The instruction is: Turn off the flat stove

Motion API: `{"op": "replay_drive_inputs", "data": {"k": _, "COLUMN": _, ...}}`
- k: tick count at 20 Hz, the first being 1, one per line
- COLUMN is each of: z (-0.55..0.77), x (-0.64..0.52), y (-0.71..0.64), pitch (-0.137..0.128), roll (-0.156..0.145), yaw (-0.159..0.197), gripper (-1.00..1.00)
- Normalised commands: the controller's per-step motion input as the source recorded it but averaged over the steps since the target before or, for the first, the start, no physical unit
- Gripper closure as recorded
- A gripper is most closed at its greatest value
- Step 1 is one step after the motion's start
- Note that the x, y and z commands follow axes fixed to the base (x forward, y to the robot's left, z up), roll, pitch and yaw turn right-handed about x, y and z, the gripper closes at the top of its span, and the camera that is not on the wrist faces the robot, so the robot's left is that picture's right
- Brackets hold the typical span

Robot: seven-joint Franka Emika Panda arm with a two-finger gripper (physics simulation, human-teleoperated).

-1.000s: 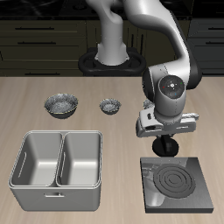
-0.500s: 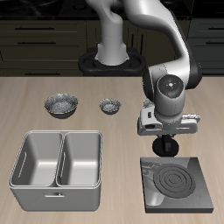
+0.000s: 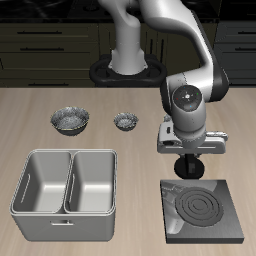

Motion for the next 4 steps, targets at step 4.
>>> {"op": "replay_drive_inputs", "data": {"k": 4, "z": 0.02, "x": 0.05, "y": 0.09, "pitch": 0.015, "roll": 0.029, "yaw": -0.147, "gripper": 1.0}}
